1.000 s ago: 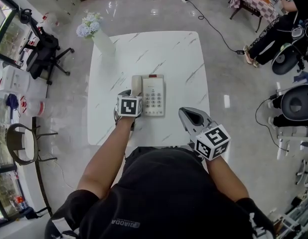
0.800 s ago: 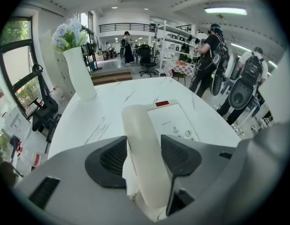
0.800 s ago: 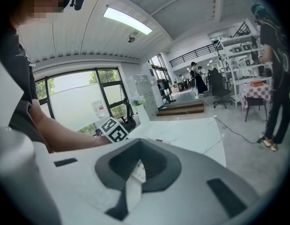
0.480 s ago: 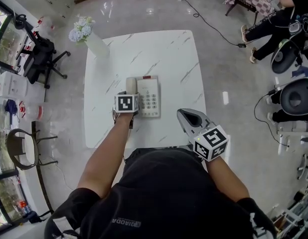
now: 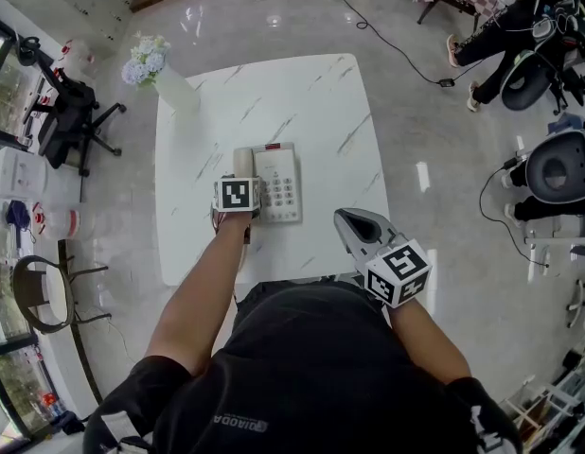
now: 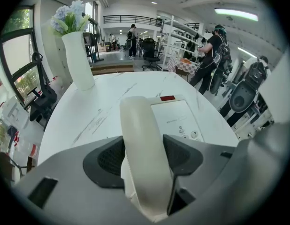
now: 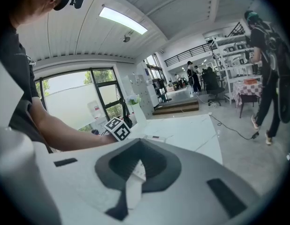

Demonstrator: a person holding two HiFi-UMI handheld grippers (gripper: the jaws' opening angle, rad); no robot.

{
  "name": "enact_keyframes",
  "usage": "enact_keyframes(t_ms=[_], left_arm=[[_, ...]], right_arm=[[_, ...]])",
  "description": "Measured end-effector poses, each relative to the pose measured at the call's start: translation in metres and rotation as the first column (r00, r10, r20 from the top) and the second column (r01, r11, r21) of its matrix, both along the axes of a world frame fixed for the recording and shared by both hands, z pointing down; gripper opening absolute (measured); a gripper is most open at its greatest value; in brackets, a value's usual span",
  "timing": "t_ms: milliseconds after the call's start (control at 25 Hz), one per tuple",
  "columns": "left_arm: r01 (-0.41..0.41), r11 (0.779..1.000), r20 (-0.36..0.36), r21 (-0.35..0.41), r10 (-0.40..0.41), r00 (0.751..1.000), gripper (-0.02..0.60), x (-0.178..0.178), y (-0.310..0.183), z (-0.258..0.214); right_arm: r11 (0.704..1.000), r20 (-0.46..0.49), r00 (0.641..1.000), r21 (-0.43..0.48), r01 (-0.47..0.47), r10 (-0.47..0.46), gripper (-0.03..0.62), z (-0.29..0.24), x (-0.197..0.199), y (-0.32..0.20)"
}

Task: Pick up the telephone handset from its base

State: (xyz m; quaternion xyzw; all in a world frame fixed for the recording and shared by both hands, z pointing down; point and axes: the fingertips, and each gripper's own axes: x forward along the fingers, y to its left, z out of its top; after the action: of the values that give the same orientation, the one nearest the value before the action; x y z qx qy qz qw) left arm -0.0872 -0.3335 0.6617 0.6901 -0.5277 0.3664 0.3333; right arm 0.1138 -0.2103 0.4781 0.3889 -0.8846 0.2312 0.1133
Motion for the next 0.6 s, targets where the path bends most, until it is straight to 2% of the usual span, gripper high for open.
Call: enact_keyframes(t_ms=[80, 200, 360, 600], left_arm=[[0.021, 0.999, -0.039, -0.035, -0.022, 0.999, 0.250, 0.002, 0.005, -0.002], [0.029, 0.999, -0.079, -0.017, -0.030, 0.996, 0.242, -0.002, 0.001, -0.006], [-0.001, 1.000, -0.128, -0.007, 0.000, 0.992, 0.236, 0.002, 0.008, -0.018], [-0.018, 0.999, -0.228, 0.046, 0.028, 0.973, 0.233, 0.004, 0.024, -0.048]], right_arm=[[1.000, 0.001, 1.000, 0.002, -0.012, 0.012, 0.002, -0.002, 0.000, 0.001], [1.000, 0.006, 1.000, 0.006, -0.031, 0.031, 0.002, -0.004, -0.002, 0.003], [0.999, 0.012, 0.999, 0.004, -0.049, 0.049, 0.002, -0.004, -0.006, 0.008], [0.998, 0.019, 0.998, 0.000, -0.063, 0.063, 0.002, -0.004, -0.020, 0.007]])
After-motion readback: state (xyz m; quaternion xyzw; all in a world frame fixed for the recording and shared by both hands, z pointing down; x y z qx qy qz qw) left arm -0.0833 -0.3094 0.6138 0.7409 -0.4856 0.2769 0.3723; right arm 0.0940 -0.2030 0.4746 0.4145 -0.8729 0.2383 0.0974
